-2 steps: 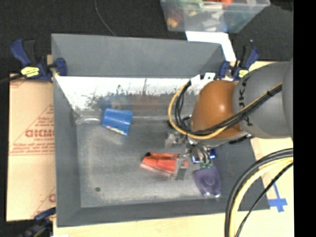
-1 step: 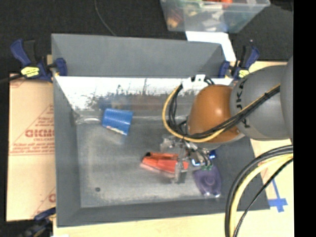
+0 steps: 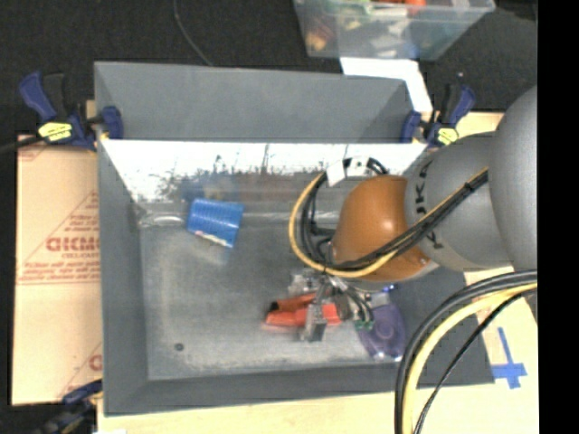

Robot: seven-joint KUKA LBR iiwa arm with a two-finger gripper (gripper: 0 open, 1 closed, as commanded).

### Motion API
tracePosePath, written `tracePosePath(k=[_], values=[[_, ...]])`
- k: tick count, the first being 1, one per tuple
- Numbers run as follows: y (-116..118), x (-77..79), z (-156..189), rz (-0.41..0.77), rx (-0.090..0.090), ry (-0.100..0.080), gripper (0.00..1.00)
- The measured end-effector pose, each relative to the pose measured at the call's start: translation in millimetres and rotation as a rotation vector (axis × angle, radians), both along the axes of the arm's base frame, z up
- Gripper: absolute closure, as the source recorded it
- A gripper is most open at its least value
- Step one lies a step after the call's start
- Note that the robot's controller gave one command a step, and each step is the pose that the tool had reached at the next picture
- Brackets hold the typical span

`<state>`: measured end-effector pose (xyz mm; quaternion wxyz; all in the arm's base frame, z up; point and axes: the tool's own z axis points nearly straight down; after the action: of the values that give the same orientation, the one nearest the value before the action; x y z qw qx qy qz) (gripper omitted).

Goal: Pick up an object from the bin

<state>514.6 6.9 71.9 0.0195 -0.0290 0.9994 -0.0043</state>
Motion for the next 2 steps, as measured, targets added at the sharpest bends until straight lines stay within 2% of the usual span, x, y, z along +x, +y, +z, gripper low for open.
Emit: tracePosePath(k=[1, 2], values=[[0.0, 0.0, 0.2, 0.000, 0.000, 0.000, 1.00], [8.8, -8.1, 95.9, 0.047, -0.002, 0.008, 1.00]])
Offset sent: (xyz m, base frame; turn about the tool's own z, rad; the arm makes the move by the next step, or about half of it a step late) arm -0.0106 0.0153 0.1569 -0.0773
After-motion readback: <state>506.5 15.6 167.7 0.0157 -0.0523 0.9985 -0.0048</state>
